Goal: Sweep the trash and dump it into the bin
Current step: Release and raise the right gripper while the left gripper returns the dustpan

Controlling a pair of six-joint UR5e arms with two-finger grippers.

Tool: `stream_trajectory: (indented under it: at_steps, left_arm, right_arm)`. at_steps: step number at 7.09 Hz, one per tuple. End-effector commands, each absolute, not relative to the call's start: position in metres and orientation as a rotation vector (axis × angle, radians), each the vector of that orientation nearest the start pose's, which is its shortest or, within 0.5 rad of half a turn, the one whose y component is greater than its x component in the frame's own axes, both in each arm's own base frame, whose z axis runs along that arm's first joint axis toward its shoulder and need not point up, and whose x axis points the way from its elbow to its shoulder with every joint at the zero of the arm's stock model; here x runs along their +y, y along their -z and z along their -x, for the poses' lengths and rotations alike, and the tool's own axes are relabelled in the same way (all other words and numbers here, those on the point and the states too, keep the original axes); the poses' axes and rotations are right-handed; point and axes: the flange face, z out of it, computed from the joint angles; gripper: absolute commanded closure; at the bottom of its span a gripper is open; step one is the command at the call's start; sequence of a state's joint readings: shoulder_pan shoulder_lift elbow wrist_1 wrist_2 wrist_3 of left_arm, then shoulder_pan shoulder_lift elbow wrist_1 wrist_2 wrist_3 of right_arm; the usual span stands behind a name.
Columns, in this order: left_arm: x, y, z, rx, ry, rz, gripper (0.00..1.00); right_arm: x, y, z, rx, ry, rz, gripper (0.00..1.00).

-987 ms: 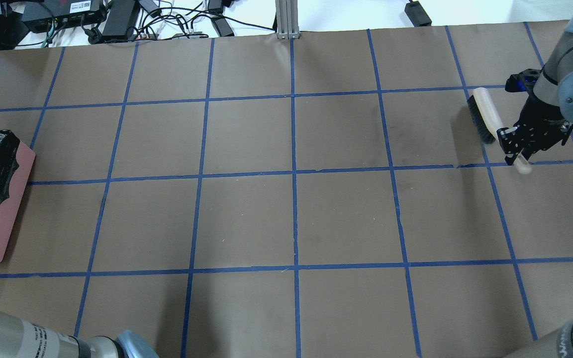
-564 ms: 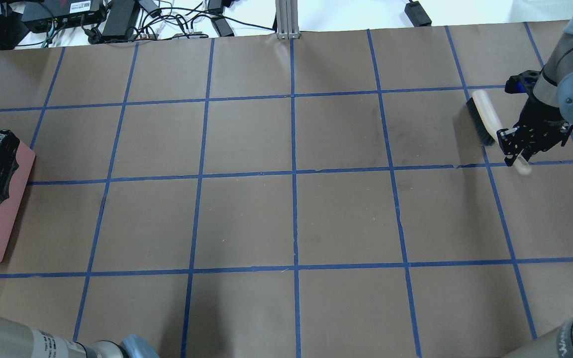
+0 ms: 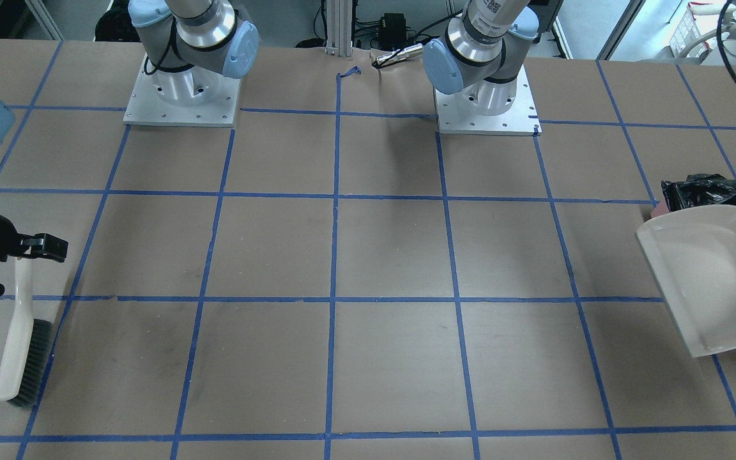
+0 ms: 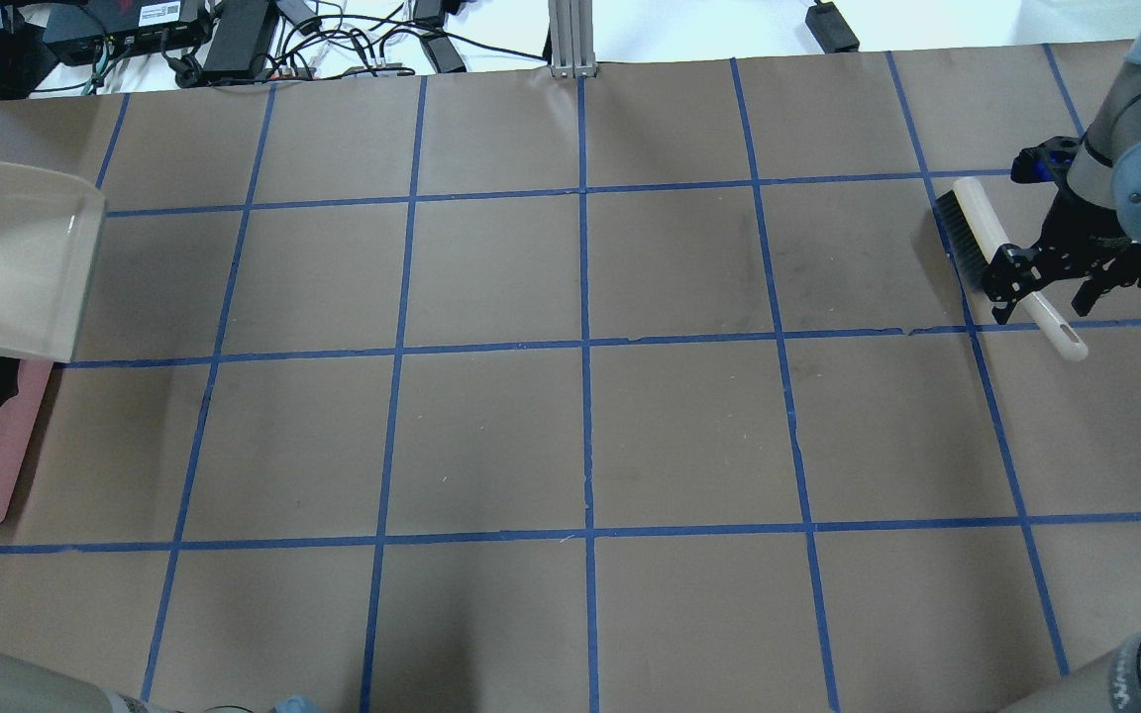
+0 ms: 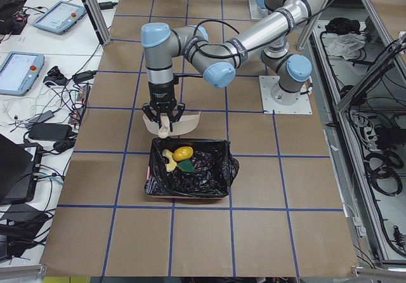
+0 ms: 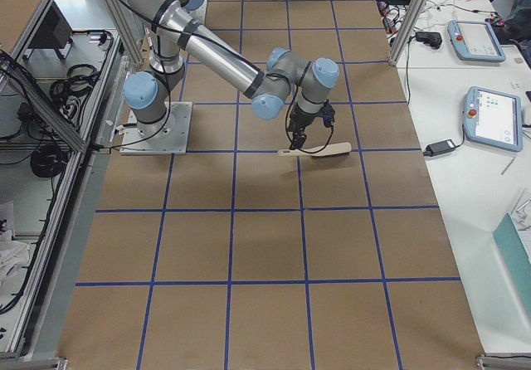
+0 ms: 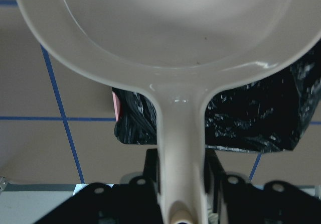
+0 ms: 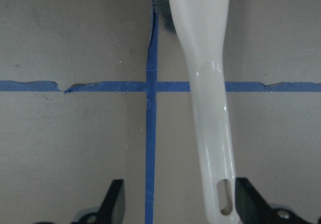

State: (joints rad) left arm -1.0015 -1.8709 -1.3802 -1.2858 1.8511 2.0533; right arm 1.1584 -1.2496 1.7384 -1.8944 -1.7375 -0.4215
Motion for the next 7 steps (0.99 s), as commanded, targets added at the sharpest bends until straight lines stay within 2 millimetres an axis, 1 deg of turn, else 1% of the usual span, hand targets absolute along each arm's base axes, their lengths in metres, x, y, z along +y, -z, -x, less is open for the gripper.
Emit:
stream_trajectory:
  at_steps: [1, 2, 3, 4, 5, 6, 7]
  left_arm:
    - [-0.622, -0.42, -0.164, 2.269, -0.155, -1.929, 1.0]
    - [-0.633, -0.403, -0.132, 2.268, -0.075, -1.999, 1.0]
    - [-0.639, -0.38, -0.11, 2.263, -0.05, -2.076, 1.0]
    - [-0.651, -0.361, -0.084, 2.263, 0.034, -2.145, 1.0]
    - [-0.672, -0.337, -0.053, 2.238, 0.093, -2.146, 0.97]
    - [-0.685, -0.318, -0.033, 2.2, 0.096, -2.148, 0.97]
    - [-0.688, -0.298, -0.033, 2.192, 0.038, -2.165, 0.96]
  right_arm:
    - [-0.571, -0.313, 0.121, 3.254, -0.221, 0.023, 0.01]
    - [-0.569, -0.329, 0.119, 3.26, -0.182, 0.019, 0.01]
    - [-0.56, -0.363, 0.11, 3.282, -0.085, 0.014, 0.0]
    - [-0.553, -0.388, 0.1, 3.288, -0.013, 0.019, 0.0]
    - [-0.542, -0.418, 0.093, 3.305, 0.071, 0.021, 0.0]
    - [-0.533, -0.436, 0.086, 3.305, 0.084, 0.028, 0.0]
    - [-0.524, -0.454, 0.065, 3.262, 0.103, 0.02, 0.0]
